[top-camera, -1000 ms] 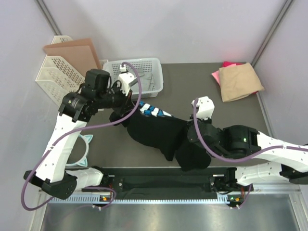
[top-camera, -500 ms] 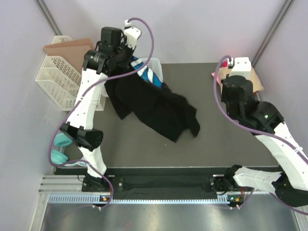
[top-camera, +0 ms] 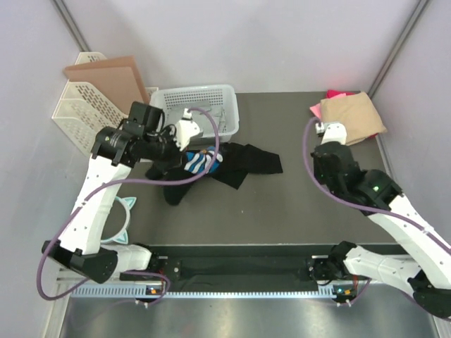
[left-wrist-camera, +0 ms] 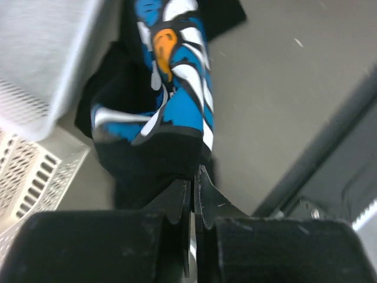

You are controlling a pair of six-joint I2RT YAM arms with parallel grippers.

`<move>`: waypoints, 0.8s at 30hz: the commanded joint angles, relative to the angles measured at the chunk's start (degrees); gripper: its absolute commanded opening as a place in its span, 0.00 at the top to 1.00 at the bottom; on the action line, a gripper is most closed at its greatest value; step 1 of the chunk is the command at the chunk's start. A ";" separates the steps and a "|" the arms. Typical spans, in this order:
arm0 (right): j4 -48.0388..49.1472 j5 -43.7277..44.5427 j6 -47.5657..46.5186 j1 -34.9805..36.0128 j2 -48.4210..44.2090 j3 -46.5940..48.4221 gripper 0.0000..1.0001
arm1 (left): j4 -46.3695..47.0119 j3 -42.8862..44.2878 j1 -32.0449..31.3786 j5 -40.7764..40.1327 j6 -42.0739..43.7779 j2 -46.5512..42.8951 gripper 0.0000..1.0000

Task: Fold and stack the t-shirts
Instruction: Flatten out the tshirt

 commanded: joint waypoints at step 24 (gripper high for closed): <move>26.39 -23.93 1.33 -16.69 53.12 11.68 0.33 | 16.54 -29.26 5.96 -13.27 4.85 -15.37 0.01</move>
